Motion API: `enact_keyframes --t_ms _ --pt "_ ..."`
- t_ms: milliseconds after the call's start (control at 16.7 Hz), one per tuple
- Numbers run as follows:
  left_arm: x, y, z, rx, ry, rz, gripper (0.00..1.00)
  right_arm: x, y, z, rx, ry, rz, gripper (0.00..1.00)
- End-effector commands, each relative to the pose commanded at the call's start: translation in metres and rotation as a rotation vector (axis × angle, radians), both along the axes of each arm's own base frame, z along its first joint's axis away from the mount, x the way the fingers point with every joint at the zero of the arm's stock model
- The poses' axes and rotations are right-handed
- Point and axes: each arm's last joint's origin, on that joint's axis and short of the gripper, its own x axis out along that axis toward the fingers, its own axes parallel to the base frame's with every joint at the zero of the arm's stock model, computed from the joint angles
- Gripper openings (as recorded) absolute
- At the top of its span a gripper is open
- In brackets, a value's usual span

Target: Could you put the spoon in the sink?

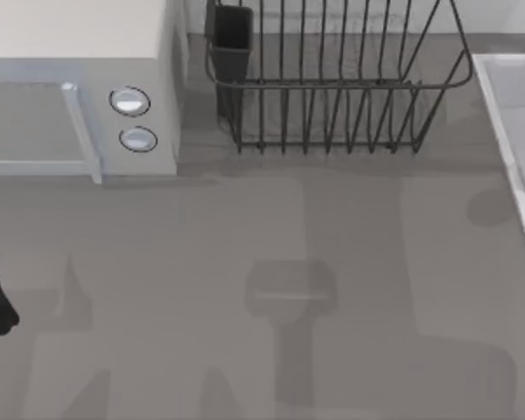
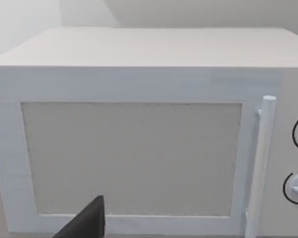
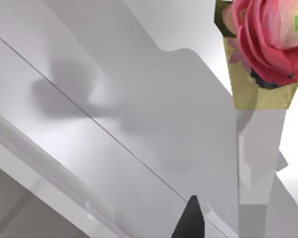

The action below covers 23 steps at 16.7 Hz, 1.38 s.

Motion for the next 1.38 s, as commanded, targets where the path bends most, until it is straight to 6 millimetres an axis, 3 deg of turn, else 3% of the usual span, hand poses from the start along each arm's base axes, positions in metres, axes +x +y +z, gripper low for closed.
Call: enact_keyframes --t_ms 300,720,1080,1380 --pt "0.0 0.0 0.0 0.0 0.0 0.0 1.0 0.002 -0.002 -0.004 -0.001 -0.014 -0.004 0.0" --pt "0.0 0.0 0.0 0.0 0.0 0.0 1.0 0.002 0.001 -0.042 0.002 0.013 -0.001 0.0" --pt "0.0 0.0 0.0 0.0 0.0 0.0 1.0 0.002 0.001 -0.044 0.0 0.003 0.0 0.0" --pt "0.0 0.0 0.0 0.0 0.0 0.0 1.0 0.002 0.001 -0.044 0.0 0.003 0.0 0.38"
